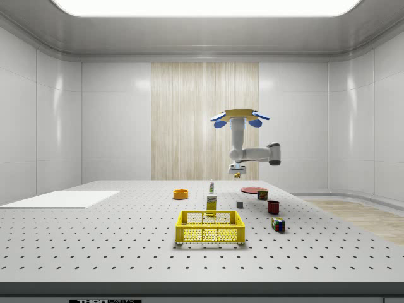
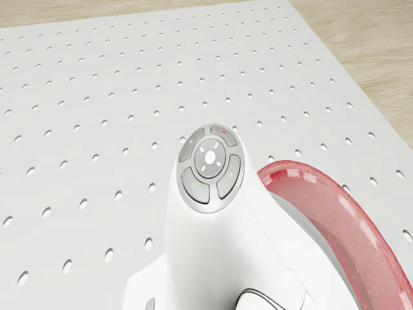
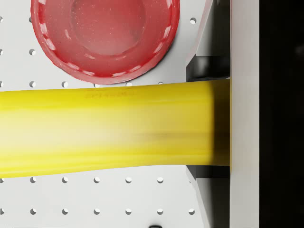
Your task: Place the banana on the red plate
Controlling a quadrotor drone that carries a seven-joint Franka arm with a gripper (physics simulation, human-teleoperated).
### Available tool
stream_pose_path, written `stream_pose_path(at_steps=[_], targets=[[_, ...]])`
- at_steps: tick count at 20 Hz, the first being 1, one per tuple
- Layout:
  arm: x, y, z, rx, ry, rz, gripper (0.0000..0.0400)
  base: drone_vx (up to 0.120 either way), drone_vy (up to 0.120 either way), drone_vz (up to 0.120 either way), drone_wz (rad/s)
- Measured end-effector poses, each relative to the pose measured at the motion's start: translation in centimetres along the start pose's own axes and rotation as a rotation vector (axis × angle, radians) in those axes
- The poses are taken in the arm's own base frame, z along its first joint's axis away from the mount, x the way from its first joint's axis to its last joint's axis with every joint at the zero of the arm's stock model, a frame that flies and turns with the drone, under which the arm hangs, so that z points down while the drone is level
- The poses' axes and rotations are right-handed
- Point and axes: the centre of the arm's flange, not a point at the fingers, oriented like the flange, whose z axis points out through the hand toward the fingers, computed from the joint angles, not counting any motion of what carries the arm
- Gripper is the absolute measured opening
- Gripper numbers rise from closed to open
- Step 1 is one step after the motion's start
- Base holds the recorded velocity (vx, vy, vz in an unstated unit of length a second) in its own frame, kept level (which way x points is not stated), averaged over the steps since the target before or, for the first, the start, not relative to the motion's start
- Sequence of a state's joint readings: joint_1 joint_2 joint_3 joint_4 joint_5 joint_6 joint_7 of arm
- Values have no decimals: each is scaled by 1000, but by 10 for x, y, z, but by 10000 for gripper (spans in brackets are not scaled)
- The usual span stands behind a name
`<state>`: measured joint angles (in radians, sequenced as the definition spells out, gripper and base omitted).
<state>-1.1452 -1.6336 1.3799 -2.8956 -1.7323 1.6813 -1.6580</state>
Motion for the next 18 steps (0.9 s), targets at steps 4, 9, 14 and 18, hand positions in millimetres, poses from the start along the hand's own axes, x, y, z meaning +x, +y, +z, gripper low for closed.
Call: stream_pose_path(at_steps=[4, 9, 14, 18], targets=[[0, 0, 0, 0, 1, -85, 193, 50, 0, 0, 0], [0, 0, 0, 0, 2, -133, 193, 120, 0, 0, 0], [0, 0, 0, 0, 2, -151, 193, 120, -120, 0, 0], [0, 0, 0, 0, 2, -158, 193, 120, -120, -70, 0]])
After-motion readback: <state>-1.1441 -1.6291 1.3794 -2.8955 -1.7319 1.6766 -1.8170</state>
